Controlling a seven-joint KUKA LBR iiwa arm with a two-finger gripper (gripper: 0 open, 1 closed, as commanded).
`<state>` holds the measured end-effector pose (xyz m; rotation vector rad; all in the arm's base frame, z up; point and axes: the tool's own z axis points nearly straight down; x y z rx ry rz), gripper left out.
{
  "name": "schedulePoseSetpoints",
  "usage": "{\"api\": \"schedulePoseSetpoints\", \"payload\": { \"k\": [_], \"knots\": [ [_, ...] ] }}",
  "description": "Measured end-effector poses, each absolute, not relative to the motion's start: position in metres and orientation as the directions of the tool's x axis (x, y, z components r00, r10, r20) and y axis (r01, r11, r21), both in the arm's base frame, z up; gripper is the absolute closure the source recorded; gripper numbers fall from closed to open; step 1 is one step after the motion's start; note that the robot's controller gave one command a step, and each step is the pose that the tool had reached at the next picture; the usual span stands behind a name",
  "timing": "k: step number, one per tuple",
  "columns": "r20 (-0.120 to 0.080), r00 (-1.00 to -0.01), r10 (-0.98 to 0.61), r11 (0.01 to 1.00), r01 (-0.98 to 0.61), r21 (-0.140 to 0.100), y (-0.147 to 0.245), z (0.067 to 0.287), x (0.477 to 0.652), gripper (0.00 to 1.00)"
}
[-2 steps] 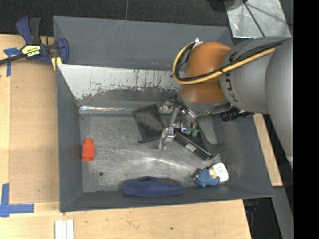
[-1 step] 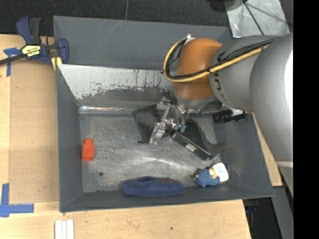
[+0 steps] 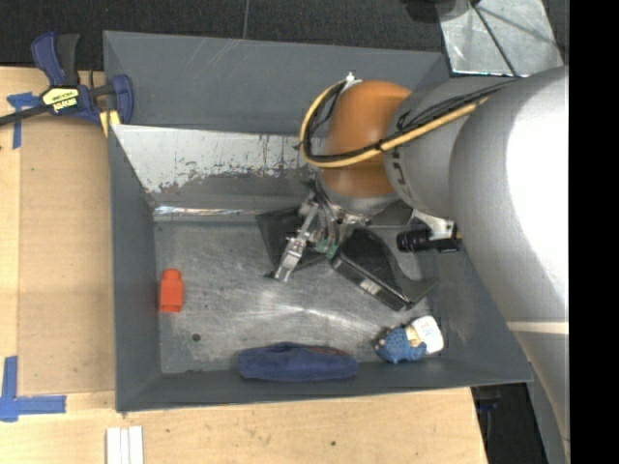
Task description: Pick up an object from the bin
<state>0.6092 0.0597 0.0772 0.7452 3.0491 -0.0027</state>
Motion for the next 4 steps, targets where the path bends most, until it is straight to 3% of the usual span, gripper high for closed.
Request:
{"api": "schedulePoseSetpoints", "payload": {
  "k": [1,2,3,4],
  "knots": [
    [-0.002,-0.888,0.459,0.888,0.459,0.0,0.059,0.08,0.61,0.0],
    [-0.019,-0.888,0.459,0.888,0.459,0.009,0.058,0.084,0.615,1.0],
    [-0.007,-0.89,0.456,0.89,0.456,0.004,0.058,0.119,0.617,1.0],
    [-0.005,-0.891,0.453,0.891,0.453,0.003,0.058,0.138,0.619,1.0]
  ]
}}
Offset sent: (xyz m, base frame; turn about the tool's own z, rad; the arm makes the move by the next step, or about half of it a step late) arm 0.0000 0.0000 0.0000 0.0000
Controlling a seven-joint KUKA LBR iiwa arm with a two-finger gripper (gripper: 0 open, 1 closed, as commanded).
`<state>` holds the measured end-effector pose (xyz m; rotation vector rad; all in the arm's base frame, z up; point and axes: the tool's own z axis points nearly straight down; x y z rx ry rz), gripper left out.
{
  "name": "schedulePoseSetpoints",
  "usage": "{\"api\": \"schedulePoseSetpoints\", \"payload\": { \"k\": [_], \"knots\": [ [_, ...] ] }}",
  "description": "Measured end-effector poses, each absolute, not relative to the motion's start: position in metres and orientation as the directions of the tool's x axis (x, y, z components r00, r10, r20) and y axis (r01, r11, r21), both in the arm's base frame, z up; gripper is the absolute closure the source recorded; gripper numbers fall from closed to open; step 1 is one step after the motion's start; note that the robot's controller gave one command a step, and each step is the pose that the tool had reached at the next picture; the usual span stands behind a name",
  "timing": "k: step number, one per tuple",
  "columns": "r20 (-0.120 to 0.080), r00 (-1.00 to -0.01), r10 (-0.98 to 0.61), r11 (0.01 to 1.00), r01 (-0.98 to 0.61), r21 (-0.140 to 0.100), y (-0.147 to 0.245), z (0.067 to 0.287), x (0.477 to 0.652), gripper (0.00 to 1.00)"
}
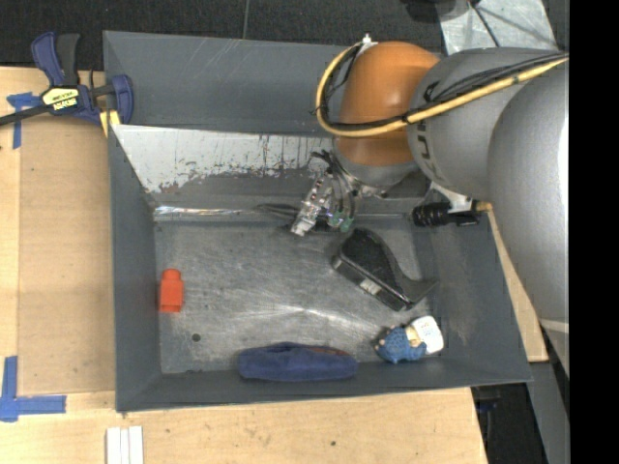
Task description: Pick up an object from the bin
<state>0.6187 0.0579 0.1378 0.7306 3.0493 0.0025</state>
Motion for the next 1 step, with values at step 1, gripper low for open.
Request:
{"api": "schedulePoseSetpoints", "payload": {
  "k": [1],
  "knots": [
    [-0.006,-0.893,0.45,0.893,0.45,0.003,0.058,0.1531,0.6201,1.0]
  ]
}}
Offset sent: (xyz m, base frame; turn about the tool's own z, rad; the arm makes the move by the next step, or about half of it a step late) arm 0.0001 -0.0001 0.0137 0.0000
